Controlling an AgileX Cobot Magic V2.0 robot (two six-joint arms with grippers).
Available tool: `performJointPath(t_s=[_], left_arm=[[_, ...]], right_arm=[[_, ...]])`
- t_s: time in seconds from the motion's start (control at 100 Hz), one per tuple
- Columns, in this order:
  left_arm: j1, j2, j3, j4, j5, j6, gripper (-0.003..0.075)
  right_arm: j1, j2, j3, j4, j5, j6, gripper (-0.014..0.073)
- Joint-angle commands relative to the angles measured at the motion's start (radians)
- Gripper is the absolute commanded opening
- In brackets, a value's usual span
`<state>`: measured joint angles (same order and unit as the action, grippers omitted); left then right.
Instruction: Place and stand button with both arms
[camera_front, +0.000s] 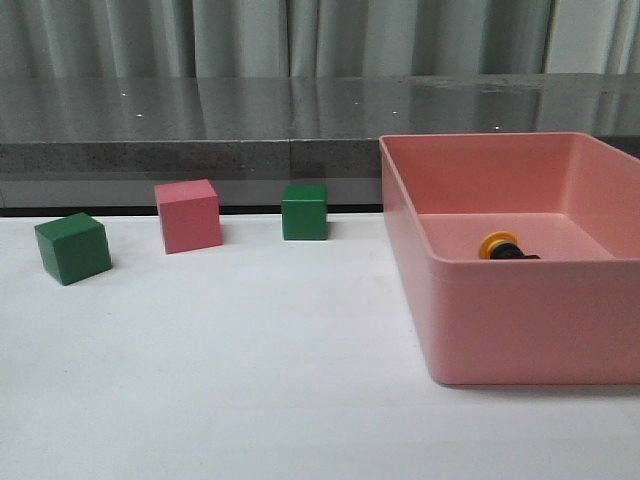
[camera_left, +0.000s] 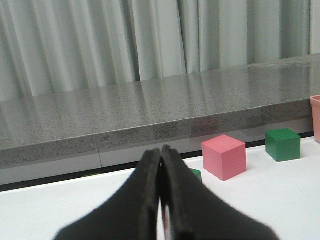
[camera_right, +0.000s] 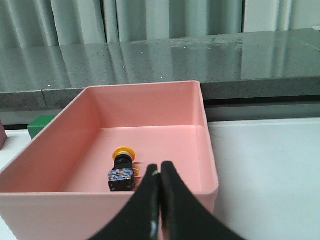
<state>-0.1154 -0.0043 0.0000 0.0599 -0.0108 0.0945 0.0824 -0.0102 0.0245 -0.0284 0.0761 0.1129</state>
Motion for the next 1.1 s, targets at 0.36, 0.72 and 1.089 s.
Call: performJointPath(t_s=[0.36,0.72,1.089], left_arm=[[0.001,-0.032,0.045,-0.004,-0.077,-0.007,-0.0020],[0.001,-0.032,0.045,-0.004,-0.077,-0.007,-0.0020],[0.001,-0.032,0.045,-0.004,-0.077,-0.007,-0.0020]], right_arm=[[-0.006,-0.013,-0.121,-0.001,-0.160,0.010,-0.0062],[-0.006,0.375,-0.629,0.056,0.338,0.034,-0.0062],[0.033,0.945,-0.942,0.185,0.356,-0.152,-0.0062]])
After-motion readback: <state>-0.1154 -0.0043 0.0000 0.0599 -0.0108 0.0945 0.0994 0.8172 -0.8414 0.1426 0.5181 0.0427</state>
